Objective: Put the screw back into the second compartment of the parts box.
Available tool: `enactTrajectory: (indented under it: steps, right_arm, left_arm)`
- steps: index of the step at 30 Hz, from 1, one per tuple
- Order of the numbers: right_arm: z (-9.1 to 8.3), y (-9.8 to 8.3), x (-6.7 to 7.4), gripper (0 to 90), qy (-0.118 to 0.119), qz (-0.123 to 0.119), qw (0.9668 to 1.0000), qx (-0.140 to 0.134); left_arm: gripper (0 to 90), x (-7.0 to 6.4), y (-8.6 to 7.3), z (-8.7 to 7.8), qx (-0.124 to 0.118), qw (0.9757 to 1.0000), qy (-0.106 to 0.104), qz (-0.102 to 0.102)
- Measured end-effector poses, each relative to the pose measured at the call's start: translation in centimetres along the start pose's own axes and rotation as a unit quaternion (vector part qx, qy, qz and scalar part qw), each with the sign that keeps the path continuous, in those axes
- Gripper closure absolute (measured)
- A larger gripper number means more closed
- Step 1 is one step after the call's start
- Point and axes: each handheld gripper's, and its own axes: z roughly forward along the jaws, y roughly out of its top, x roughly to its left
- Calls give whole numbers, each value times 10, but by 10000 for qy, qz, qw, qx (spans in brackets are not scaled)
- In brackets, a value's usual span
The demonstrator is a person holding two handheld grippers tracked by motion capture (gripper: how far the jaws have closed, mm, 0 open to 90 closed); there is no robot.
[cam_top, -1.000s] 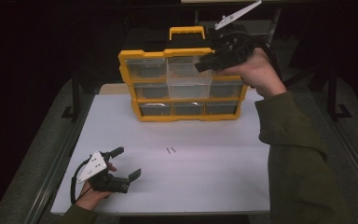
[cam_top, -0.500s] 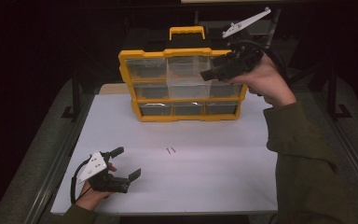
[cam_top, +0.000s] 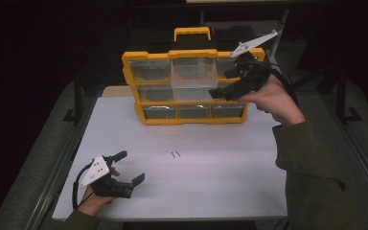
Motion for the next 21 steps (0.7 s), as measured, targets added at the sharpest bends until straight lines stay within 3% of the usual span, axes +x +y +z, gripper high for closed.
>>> enactTrajectory:
  steps: [21]
  right_arm:
    - [34, -55, 10, 100, -26, -165, 9997, -183]
  left_arm:
    - [0, 0, 0, 0, 3, 10000, -5, 14]
